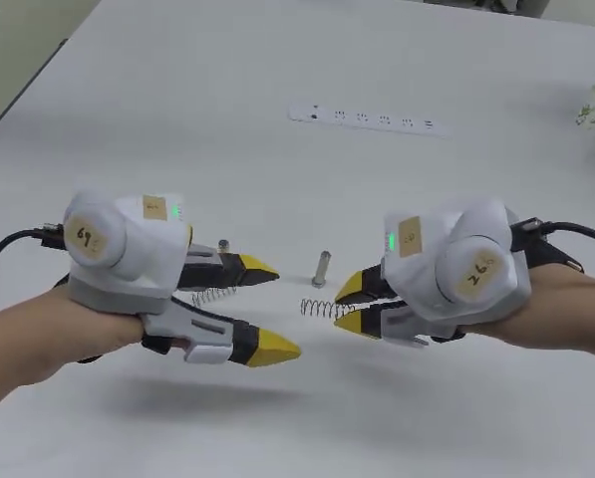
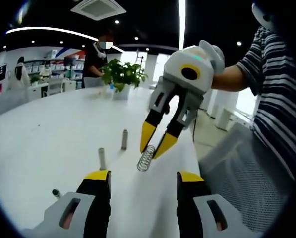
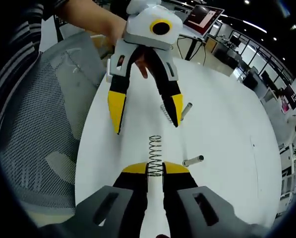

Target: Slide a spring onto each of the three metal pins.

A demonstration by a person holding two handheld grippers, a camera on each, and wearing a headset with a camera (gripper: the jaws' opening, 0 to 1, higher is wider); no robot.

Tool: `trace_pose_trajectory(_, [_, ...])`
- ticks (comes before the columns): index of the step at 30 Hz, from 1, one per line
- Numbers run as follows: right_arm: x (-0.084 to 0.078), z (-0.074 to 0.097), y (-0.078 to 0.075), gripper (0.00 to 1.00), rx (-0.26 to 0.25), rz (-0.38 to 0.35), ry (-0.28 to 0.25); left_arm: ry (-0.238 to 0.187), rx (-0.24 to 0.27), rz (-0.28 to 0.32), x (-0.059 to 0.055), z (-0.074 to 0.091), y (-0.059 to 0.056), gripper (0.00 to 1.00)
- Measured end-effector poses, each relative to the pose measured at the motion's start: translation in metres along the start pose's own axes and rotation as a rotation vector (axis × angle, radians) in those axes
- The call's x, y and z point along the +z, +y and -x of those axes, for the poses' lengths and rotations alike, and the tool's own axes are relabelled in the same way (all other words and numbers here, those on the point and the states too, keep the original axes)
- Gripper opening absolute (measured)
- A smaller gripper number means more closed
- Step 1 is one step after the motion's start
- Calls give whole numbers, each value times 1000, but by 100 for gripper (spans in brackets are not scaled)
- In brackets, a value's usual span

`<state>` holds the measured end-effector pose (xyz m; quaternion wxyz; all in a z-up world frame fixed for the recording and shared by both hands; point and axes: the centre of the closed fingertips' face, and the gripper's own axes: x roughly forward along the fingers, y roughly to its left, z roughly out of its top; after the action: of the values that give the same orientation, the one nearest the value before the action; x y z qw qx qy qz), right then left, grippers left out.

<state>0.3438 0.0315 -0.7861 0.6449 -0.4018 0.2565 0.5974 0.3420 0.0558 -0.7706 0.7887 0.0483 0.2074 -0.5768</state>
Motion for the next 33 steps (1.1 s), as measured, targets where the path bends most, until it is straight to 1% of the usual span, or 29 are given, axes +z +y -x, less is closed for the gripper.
trace_pose_trajectory(2, [0, 0, 1, 8, 0, 4, 0, -11, -5, 4, 2, -3, 0, 44])
trace_pose_trajectory(7, [2, 0, 3, 8, 6, 0, -3, -39, -15, 6, 8, -8, 2, 33])
trace_pose_trajectory(10, [5, 3, 2, 8, 0, 5, -11, -52, -30, 14, 11, -11, 0, 27])
trace_pose_trajectory(15, [11, 7, -1, 8, -6, 2, -29, -87, -35, 23, 18, -14, -1, 21])
trace_pose_trajectory(20, [13, 8, -1, 8, -7, 10, -30, -95, -54, 21, 20, -16, -5, 12])
trace_pose_trajectory(22, [14, 8, -1, 8, -6, 12, -30, -98, -62, 36, 20, -16, -7, 12])
trace_pose_trajectory(26, [16, 9, -1, 8, -7, 19, -34, -95, -61, 22, 19, -16, -8, 10])
trace_pose_trajectory(31, [17, 10, -1, 8, -6, 26, -38, -104, -54, 7, 22, -15, -6, 5])
trace_pose_trajectory(33, [18, 11, -2, 8, -11, 29, -38, -109, -55, -1, 23, -14, -7, 4])
